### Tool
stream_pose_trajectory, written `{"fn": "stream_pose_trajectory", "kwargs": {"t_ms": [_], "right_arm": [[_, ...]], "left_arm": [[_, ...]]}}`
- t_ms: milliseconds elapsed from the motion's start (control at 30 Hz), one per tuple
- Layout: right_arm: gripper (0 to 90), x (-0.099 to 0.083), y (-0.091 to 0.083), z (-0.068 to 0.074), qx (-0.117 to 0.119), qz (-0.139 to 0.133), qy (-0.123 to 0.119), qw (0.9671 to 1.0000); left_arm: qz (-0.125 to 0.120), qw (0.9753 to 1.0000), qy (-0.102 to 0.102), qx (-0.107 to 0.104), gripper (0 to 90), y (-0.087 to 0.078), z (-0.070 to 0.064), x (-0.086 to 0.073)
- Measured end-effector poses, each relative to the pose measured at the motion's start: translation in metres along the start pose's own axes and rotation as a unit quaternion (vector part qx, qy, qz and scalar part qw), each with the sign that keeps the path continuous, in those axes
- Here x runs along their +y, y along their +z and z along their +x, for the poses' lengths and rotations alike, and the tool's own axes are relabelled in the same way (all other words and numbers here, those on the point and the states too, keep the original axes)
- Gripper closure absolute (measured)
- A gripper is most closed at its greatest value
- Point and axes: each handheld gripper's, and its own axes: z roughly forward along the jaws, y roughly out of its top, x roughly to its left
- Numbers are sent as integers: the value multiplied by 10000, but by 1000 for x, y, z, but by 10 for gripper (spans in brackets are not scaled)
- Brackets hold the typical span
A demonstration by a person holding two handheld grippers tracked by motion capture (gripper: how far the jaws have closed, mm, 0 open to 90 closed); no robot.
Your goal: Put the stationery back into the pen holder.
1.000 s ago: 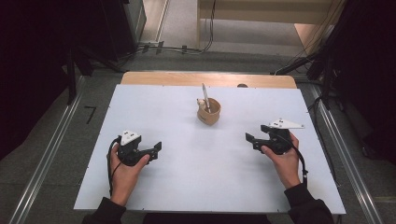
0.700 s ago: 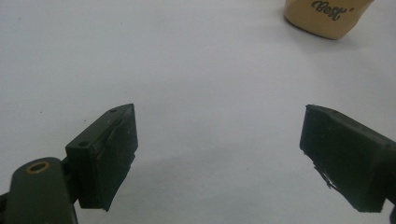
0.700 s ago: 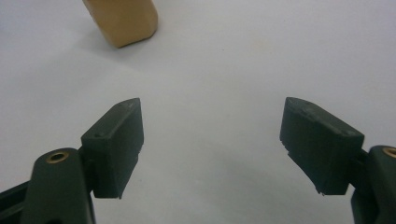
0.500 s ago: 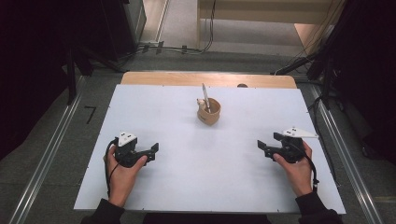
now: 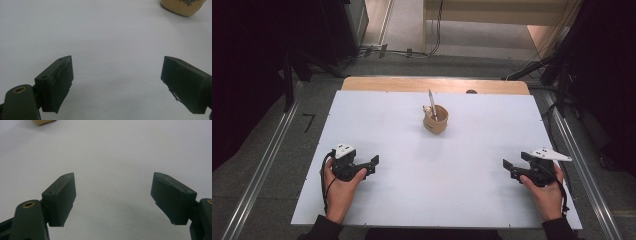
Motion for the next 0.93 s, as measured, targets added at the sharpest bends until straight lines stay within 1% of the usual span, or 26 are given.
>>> {"fn": "stream_pose_trajectory", "kwargs": {"t_ms": [333,467,567,800,933], "right_arm": [[187,-13,-20,-13,-175,-57,178,9997],[187,-18,-25,-15,-259,-48,173,9995],[187,-22,-28,-16,-310,-11,181,9994],[186,-29,-35,-19,-394,27,188,9990],[183,-32,-39,-21,-418,42,246,9988]], "left_arm": [[-7,10000,-50,23,113,-6,2,-4],[-20,10000,-70,26,113,-8,2,-6],[-9,10000,-50,14,110,-10,1,-7],[-5,10000,-67,12,110,-15,1,-11],[60,10000,-54,0,110,-17,2,-13]]}}
